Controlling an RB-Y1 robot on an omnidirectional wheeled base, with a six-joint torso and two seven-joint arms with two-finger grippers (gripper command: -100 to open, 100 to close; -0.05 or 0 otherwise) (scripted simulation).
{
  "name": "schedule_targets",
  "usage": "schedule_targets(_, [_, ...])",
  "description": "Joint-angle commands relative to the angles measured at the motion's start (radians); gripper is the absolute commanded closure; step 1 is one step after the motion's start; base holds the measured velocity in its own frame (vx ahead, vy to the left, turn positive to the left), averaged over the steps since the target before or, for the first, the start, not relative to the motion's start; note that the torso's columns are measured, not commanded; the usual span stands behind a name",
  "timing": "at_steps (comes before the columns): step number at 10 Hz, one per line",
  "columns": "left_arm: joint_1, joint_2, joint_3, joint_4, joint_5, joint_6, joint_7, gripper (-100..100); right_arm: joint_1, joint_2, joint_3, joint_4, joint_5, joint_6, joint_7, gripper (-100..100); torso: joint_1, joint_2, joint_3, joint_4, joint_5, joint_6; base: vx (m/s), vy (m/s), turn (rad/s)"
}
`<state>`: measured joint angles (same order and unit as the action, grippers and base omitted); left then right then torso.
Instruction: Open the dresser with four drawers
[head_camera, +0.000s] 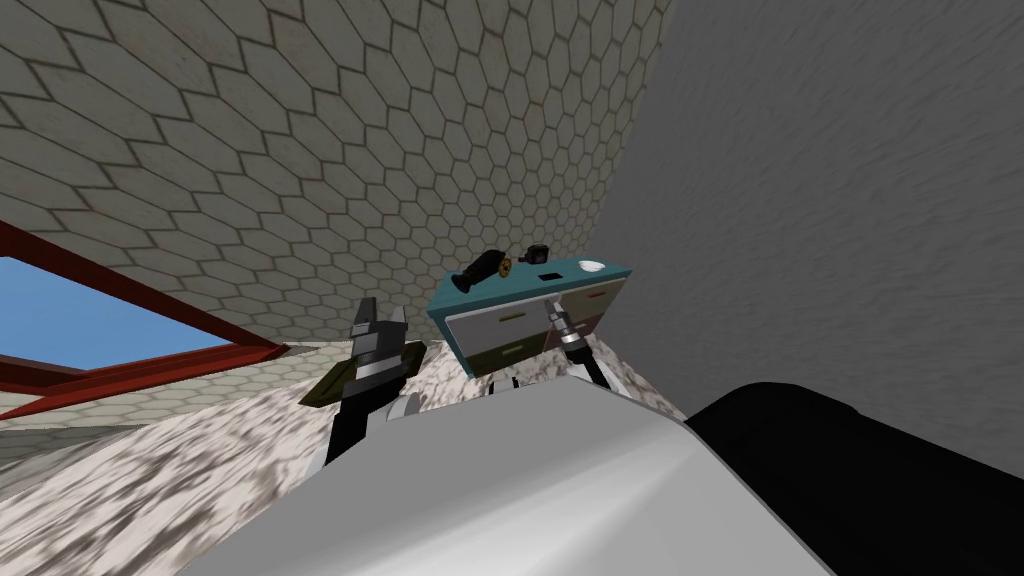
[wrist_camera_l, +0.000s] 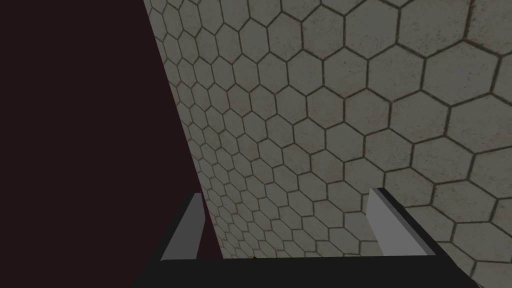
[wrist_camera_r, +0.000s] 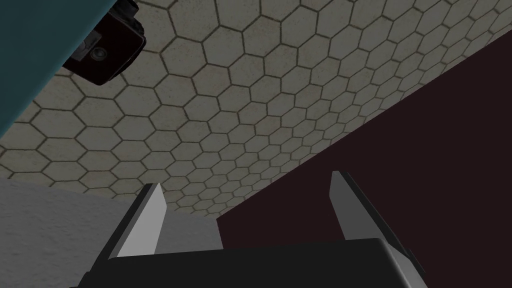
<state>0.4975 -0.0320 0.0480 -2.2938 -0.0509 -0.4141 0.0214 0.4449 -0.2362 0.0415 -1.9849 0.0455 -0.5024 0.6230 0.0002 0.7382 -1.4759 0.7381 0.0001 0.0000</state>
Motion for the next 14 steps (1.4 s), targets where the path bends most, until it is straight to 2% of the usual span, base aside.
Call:
schedule_targets(1, [0.000,0.000,0.000,0.000,0.000,0.000,0.000,0,-0.021,-0.011,0.004,0.042,0.014,-0.009,0.074,-100,0.000,-0.001,0.000,0.000,0.000,0.000,0.016,-0.008,-0.017])
schedule_targets(2, [0.000,0.000,0.000,0.000,0.000,0.000,0.000,0,-0.021,-0.011,0.004,0.042,0.014,-0.009,0.093,-100,0.000,0.000,0.000,0.000,0.000,0.000,0.008,-0.004,0.004])
schedule_targets(3, [0.000,0.000,0.000,0.000,0.000,0.000,0.000,0,-0.042,-0.019,0.009,0.083,0.028,-0.018,0.128,-100,0.000,0.000,0.000,0.000,0.000,0.000,0.015,-0.005,-0.038])
schedule_targets(5, [0.000,0.000,0.000,0.000,0.000,0.000,0.000,0,-0.042,-0.019,0.009,0.083,0.028,-0.018,0.176,-100,0.000,0.000,0.000,0.000,0.000,0.000,0.011,-0.004,-0.009])
schedule_targets(6, [0.000,0.000,0.000,0.000,0.000,0.000,0.000,0,-0.064,-0.025,0.013,0.126,0.042,-0.027,0.210,-100,0.000,0.000,0.000,0.000,0.000,0.000,0.012,-0.005,-0.044])
schedule_targets(8, [0.000,0.000,0.000,0.000,0.000,0.000,0.000,0,-0.064,-0.025,0.013,0.126,0.042,-0.027,0.261,-100,0.000,0.000,0.000,0.000,0.000,0.000,0.011,-0.002,-0.009])
schedule_targets(9, [0.000,0.000,0.000,0.000,0.000,0.000,0.000,0,-0.087,-0.030,0.019,0.171,0.056,-0.036,0.291,-100,0.000,0.000,0.000,0.000,0.000,0.000,0.013,0.000,-0.045])
schedule_targets(11, [0.000,0.000,0.000,0.000,0.000,0.000,0.000,0,-0.087,-0.030,0.019,0.171,0.056,-0.036,0.348,-100,0.000,0.000,0.000,0.000,0.000,0.000,0.012,-0.001,-0.012])
schedule_targets(12, [0.000,0.000,0.000,0.000,0.000,0.000,0.000,0,-0.111,-0.032,0.024,0.218,0.070,-0.046,0.377,-100,0.000,0.000,0.000,0.000,0.000,0.000,0.013,0.001,-0.042])
schedule_targets(14, [0.000,0.000,0.000,0.000,0.000,0.000,0.000,0,-0.111,-0.032,0.024,0.218,0.070,-0.046,0.433,-100,0.000,0.000,0.000,0.000,0.000,0.000,0.010,0.001,-0.013])
